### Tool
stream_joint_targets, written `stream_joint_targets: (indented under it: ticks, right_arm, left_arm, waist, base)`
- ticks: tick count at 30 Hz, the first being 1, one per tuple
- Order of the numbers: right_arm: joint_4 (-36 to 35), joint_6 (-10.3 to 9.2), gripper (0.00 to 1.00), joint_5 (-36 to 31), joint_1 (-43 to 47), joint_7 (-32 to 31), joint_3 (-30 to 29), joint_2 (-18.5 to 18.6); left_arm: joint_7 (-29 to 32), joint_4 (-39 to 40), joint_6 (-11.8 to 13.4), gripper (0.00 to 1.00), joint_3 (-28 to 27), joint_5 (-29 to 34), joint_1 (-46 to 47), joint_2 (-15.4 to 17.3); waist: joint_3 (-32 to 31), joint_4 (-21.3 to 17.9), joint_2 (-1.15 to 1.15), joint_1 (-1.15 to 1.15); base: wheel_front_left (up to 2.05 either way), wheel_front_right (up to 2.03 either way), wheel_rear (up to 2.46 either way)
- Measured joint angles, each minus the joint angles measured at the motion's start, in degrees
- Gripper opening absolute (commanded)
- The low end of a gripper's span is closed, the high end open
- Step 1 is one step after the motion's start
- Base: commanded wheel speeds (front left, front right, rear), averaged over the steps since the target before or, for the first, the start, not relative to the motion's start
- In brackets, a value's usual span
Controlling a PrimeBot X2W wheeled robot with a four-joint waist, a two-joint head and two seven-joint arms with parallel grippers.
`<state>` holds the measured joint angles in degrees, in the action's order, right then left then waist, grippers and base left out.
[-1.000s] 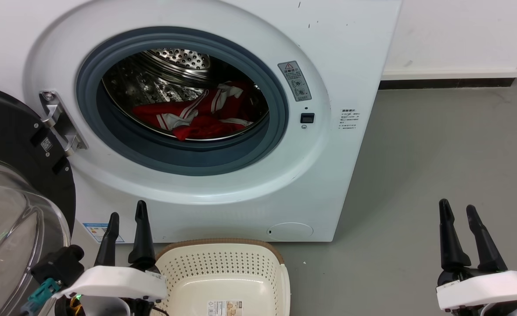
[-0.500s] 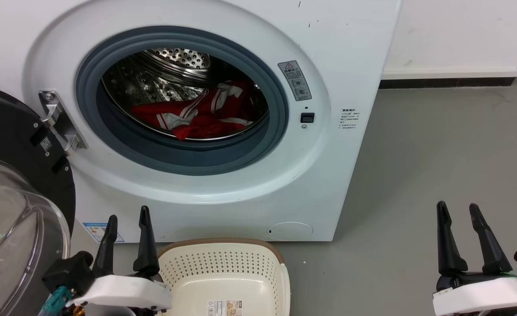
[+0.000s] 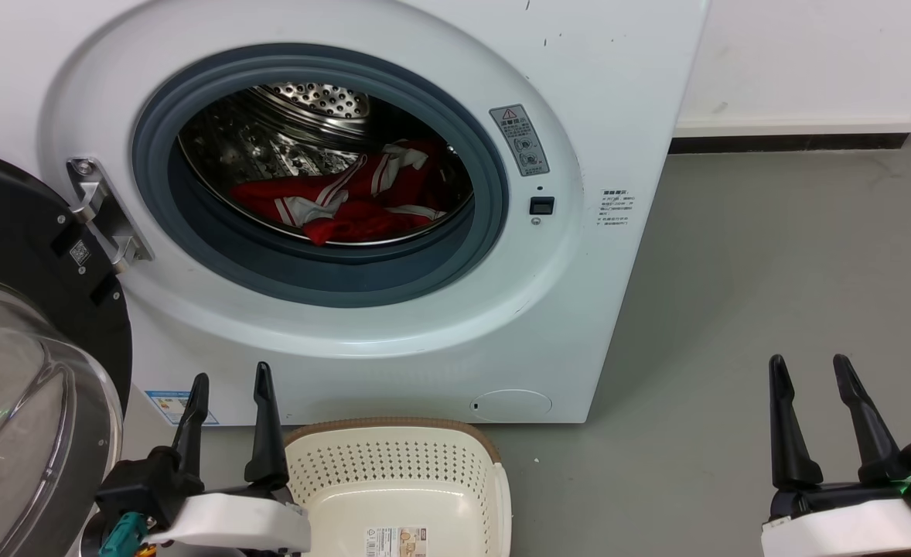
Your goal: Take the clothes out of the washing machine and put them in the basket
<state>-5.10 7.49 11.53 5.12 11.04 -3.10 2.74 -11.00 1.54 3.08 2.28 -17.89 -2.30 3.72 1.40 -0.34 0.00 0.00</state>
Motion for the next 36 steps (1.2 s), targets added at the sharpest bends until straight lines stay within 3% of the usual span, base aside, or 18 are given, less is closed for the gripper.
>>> stream_joint_targets:
  ticks: [36]
  right_arm:
    - [-3.97, 0.01, 1.0, -14.44, 2.5, 4.04, 0.4, 0.07]
  left_arm:
    - [-3.92, 0.41, -1.9, 1.0, -1.25, 15.08, -2.1, -0.73]
  waist:
    - [0.4, -0.19, 0.0, 0.0]
  base:
    - [0.0, 0.0, 0.0]
